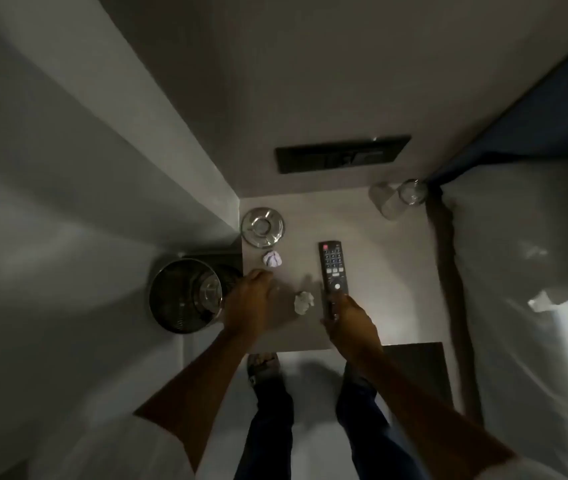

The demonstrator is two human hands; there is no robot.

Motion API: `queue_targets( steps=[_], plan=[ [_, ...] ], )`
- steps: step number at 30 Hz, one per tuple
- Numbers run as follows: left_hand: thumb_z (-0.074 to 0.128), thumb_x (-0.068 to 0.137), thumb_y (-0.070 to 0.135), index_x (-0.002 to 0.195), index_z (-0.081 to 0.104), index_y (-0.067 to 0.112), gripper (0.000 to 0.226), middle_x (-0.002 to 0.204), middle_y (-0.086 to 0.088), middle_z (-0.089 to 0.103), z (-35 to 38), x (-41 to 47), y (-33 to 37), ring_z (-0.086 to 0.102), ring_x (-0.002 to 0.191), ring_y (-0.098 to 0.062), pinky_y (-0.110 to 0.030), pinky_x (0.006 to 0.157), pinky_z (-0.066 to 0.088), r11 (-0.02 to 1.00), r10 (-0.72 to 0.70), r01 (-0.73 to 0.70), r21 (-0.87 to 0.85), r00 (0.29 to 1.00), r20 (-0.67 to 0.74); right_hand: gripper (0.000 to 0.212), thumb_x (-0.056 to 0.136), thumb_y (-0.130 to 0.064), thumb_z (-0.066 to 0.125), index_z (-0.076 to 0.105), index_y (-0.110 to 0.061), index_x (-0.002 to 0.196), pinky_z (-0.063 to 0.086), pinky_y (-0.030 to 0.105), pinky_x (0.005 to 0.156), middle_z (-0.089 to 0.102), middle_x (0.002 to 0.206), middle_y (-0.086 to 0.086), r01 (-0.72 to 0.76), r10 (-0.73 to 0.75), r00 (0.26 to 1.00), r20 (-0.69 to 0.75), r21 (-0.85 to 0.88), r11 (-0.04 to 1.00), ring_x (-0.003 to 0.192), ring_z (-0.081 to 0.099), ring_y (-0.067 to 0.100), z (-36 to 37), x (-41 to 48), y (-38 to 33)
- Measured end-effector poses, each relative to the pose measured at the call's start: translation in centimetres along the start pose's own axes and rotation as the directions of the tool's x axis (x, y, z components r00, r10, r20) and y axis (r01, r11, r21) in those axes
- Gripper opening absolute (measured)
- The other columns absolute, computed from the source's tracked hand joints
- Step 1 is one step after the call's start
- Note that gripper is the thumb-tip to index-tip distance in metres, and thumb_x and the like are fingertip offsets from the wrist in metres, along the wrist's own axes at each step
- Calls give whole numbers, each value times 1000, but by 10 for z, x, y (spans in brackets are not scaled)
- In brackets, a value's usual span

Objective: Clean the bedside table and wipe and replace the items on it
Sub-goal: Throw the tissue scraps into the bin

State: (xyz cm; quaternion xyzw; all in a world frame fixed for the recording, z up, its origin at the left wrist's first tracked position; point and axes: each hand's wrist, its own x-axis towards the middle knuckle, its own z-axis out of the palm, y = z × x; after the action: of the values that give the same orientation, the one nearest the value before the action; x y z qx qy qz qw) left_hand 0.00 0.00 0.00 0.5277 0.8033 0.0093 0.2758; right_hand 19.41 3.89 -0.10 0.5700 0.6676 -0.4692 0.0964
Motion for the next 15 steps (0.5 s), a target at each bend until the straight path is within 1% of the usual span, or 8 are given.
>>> queue_targets(
  steps=[2, 5, 7, 8, 10, 11, 13, 15],
  plan=[
    [54, 96, 24, 128, 58, 15, 34, 131, -8, 59, 18, 23, -9, 60, 115, -29, -40, 88, 51, 999, -22, 20, -30, 998, -55, 47, 91, -24, 62, 43, -22, 134, 51, 42, 95, 52, 139, 10, 19, -18, 1000, 10, -48, 999, 118, 57, 30, 26, 16, 8],
    [52, 97, 26, 123, 63, 16, 30, 134, -9, 58, 30, 58, -17, 60, 114, -29, -42, 86, 51, 999, 12, -18, -43, 990, -139, 46, 89, -21, 65, 47, -22, 131, 52, 38, 89, 44, 142, 11, 31, -31, 999, -7, -57, 998, 115, 58, 30, 52, 32, 17],
    [52, 96, 30, 117, 66, 18, 28, 134, -6, 57, 38, 76, -25, 59, 113, -29, -43, 84, 52, 1000, 19, -21, -14, 988, -154, 44, 89, -22, 65, 47, -18, 129, 53, 37, 86, 42, 141, 13, 18, -17, 997, -77, 8, 1000, 111, 59, 31, 63, 45, 17],
    [52, 95, 31, 116, 66, 19, 28, 133, -6, 57, 42, 83, -29, 59, 112, -30, -43, 84, 52, 1000, 19, -21, -9, 988, -154, 42, 90, -24, 64, 47, -16, 127, 53, 36, 84, 42, 139, 15, 27, -25, 993, -112, 18, 999, 109, 59, 31, 67, 53, 16],
    [51, 96, 30, 116, 65, 18, 28, 132, -7, 56, 50, 87, -32, 60, 109, -30, -43, 84, 52, 998, 40, -33, 61, 992, -117, 41, 91, -29, 61, 46, -14, 126, 55, 36, 83, 42, 134, 16, 41, -41, 991, -126, 0, 999, 106, 59, 31, 72, 63, 13],
    [50, 96, 29, 114, 65, 17, 26, 131, -7, 55, 55, 85, -33, 61, 107, -30, -42, 83, 53, 993, 72, -62, 99, 992, -103, 42, 91, -28, 62, 46, -13, 127, 56, 40, 84, 42, 132, 17, 50, -53, 992, -116, -32, 998, 106, 58, 32, 73, 68, 11],
    [49, 98, 24, 111, 64, 13, 23, 129, -8, 56, 64, 74, -36, 60, 107, -28, -35, 79, 53, 988, 125, -117, 97, 988, -87, 47, 88, -20, 64, 45, -12, 130, 56, 46, 83, 42, 131, 18, 52, -63, 995, -79, -134, 990, 105, 59, 35, 79, 73, 8],
    [53, 96, 19, 111, 64, 12, 20, 125, -9, 59, 70, 63, -42, 57, 110, -27, -27, 77, 45, 994, 109, -107, 15, 986, -123, 52, 85, -12, 66, 43, -12, 133, 56, 43, 81, 46, 127, 19, 58, -74, 995, -66, -226, 972, 104, 60, 36, 84, 76, 5]
  ],
)
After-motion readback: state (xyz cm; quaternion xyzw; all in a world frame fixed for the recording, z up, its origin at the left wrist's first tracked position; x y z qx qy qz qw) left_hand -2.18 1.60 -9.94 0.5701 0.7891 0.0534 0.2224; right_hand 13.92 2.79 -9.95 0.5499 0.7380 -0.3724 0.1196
